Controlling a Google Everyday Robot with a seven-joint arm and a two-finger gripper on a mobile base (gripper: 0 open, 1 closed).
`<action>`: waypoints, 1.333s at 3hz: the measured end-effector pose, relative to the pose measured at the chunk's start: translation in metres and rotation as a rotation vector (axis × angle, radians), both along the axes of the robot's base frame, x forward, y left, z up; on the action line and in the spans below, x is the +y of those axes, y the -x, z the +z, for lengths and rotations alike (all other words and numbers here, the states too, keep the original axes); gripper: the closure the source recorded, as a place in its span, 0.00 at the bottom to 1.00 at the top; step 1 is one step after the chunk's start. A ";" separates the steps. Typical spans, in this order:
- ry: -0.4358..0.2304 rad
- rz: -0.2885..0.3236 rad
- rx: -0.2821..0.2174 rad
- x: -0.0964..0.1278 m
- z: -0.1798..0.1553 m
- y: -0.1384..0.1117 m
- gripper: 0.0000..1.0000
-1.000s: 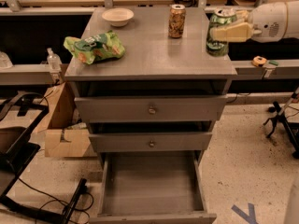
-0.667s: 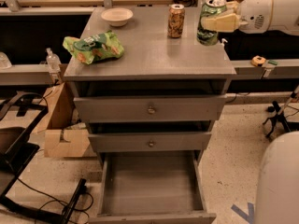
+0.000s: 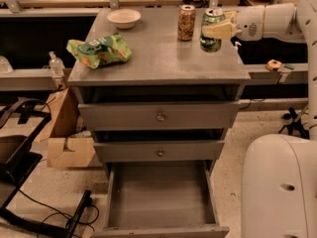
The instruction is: Pick green can from bottom drawer and place on counter
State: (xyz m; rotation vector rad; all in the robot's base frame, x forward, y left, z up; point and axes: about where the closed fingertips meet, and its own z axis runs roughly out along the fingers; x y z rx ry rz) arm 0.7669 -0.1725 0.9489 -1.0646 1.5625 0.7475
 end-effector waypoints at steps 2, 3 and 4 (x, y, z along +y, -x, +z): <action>-0.028 -0.042 0.077 -0.011 -0.050 -0.021 0.82; -0.029 -0.038 0.079 -0.007 -0.051 -0.022 0.60; -0.030 -0.032 0.082 -0.003 -0.053 -0.024 0.28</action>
Offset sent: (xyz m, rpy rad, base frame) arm 0.0170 -0.0134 -0.0401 0.0243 0.0626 -0.0426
